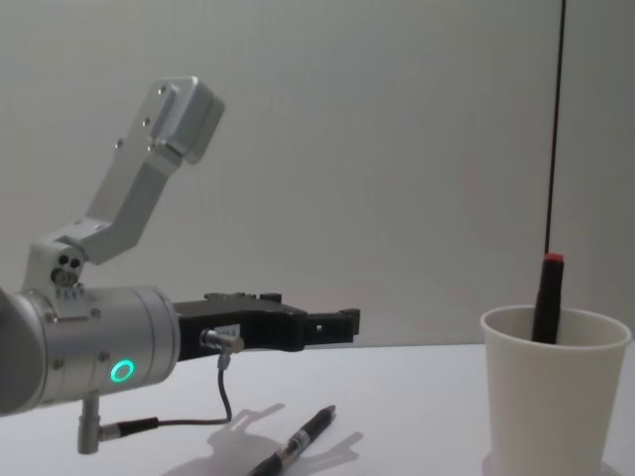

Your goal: Place the pen into the pen holder.

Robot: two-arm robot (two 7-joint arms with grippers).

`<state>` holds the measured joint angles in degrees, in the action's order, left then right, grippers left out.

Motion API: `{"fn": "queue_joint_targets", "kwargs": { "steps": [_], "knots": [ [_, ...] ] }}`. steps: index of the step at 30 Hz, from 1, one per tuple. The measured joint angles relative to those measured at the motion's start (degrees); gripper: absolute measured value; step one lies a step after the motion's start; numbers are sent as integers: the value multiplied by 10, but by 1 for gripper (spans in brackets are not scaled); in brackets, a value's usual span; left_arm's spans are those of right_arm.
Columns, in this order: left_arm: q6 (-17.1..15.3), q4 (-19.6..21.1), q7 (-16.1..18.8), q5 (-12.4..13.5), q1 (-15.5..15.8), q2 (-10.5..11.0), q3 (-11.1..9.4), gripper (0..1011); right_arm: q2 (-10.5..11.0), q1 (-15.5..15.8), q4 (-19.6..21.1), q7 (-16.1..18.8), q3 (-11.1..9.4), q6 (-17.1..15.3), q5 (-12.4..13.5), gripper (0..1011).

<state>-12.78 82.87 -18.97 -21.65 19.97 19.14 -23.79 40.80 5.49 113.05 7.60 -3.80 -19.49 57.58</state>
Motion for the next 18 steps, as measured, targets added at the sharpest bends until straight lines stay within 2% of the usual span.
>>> {"fn": "queue_joint_targets", "kwargs": {
  "steps": [11,18],
  "knots": [
    [-8,3,0,2,0,-1,-2,1001,0,0,0,0,0,0,0,1001],
    [-44,14,-5,3,-2,2,-3,1001,0,0,0,0,0,0,0,1001]
  ]
}}
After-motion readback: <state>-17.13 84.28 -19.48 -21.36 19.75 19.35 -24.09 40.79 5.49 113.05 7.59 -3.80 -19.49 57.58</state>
